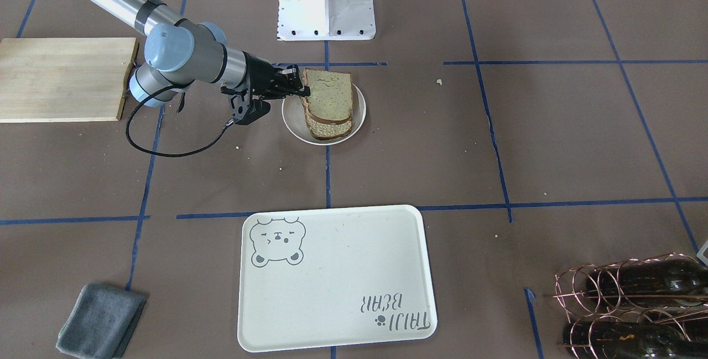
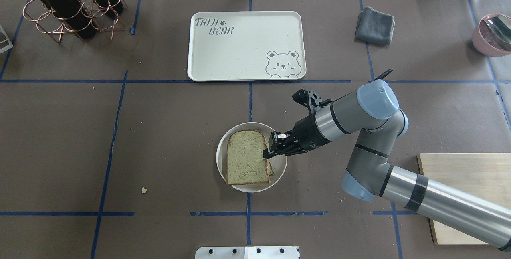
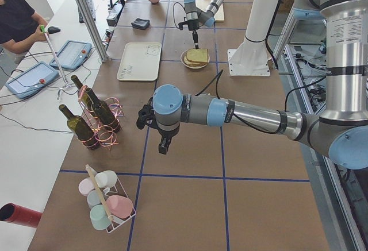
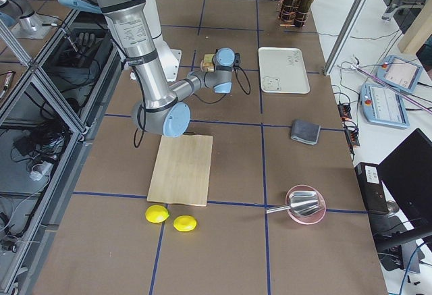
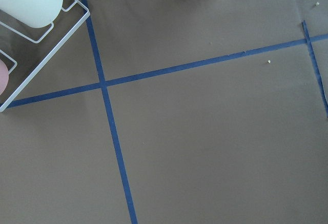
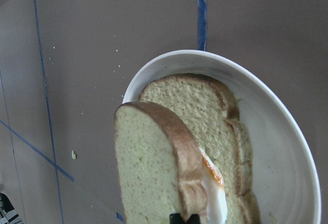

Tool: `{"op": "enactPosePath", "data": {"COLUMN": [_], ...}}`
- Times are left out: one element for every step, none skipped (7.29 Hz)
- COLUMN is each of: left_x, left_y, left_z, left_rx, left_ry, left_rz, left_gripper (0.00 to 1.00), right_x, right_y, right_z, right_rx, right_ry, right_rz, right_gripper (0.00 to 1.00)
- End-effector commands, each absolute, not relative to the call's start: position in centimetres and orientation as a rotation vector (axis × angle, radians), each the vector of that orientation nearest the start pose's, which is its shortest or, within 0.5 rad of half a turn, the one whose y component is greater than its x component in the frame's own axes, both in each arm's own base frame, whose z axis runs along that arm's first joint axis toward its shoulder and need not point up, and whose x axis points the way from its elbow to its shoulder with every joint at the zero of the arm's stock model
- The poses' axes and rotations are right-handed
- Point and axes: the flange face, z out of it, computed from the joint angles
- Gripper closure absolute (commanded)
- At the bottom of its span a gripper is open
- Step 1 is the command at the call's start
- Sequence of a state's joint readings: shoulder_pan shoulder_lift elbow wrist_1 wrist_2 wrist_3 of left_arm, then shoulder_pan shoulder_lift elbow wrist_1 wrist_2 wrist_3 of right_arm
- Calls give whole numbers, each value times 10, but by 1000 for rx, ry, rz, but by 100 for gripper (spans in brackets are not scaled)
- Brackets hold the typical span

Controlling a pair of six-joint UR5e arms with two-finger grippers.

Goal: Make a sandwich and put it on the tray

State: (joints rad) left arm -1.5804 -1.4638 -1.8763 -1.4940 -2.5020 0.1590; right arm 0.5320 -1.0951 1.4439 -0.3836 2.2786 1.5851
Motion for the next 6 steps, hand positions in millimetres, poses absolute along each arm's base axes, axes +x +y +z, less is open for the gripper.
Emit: {"op": "enactPosePath", "data": {"left_x": [-39, -27, 3, 43, 92, 150], "left_y": [-447, -447, -449, -449, -442, -429], "left_z": [554, 547, 533, 514, 488, 459], "left_rx": [174, 162, 105, 90, 55, 64], "left_ry": [988, 1053, 1125, 1149, 1175, 1189], "left_rz": [227, 224, 176, 155, 109, 31], "left_gripper": [0, 0, 0, 0, 0, 7], "right_x": [-515, -511, -495, -456, -408, -357], "right_y": [-388, -393, -409, -440, -471, -496], "right_z": [313, 314, 315, 323, 335, 362], "right_rx": [-161, -159, -155, -178, -211, -195], "right_ry": [-1533, -1531, -1528, -1515, -1489, -1464], "right_rz": [-100, -90, -74, -68, -38, 47], "right_gripper": [30, 19, 18, 16, 13, 1]}}
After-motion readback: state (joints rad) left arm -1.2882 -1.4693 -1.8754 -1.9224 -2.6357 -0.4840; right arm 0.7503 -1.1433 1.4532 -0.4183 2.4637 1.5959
